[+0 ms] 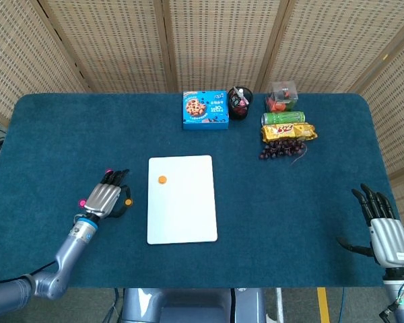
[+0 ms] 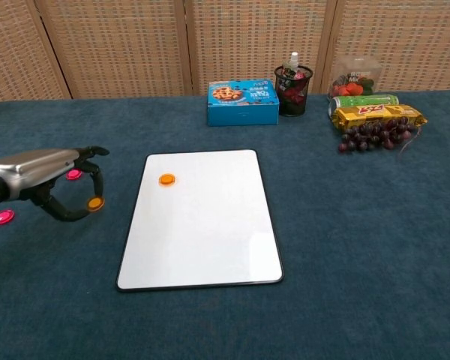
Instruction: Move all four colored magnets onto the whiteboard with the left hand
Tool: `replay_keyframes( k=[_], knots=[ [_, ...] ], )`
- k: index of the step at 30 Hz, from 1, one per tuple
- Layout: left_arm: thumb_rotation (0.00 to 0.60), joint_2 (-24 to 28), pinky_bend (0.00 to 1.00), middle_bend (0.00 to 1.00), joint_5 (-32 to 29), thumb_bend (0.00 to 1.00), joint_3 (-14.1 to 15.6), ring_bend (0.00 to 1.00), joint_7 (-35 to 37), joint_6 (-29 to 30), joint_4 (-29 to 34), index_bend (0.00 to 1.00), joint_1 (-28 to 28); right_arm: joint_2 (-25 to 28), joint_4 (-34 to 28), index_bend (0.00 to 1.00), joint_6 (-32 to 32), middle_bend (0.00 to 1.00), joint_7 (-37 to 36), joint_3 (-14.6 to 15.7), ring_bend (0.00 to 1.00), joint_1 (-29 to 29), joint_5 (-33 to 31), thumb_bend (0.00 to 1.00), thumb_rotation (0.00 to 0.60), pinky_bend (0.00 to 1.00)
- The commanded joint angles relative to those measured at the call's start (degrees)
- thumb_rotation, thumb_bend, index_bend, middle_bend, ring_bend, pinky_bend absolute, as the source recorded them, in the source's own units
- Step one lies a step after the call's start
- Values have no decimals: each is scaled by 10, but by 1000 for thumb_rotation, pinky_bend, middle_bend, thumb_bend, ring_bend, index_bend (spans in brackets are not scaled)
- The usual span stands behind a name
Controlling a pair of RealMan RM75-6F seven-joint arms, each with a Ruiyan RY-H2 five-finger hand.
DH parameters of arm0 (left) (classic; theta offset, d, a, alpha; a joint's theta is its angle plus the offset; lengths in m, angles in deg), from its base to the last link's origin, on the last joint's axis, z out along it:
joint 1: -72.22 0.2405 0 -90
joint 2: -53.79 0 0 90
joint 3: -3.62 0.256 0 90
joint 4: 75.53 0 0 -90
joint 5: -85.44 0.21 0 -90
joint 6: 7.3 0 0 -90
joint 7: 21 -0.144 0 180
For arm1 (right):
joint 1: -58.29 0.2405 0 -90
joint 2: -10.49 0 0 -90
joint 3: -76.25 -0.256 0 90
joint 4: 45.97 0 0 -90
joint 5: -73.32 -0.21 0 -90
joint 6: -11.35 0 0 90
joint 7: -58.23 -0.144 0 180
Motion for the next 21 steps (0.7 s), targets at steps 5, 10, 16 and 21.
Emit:
replay_keyframes(
  k=[5,10,16,21],
  knots=[
    [600,-19,0,0,-68,365,-62,0,-57,-37,13,586,-63,0,-1,0,2,0,0,0,0,0,-2,156,600,0],
    [600,-72,0,0,-136,364,-107,0,-98,-70,-38,586,-131,2,-2,0,7,0,-3,-1,0,2,-7,156,600,0],
    [600,-122,0,0,-191,363,-124,0,-145,-69,-86,585,-181,4,-2,0,13,0,-6,-1,0,3,-10,156,600,0],
    [600,-146,0,0,-238,363,-126,0,-182,-64,-111,586,-205,5,-3,0,14,0,-9,-1,0,3,-10,156,600,0]
  ],
)
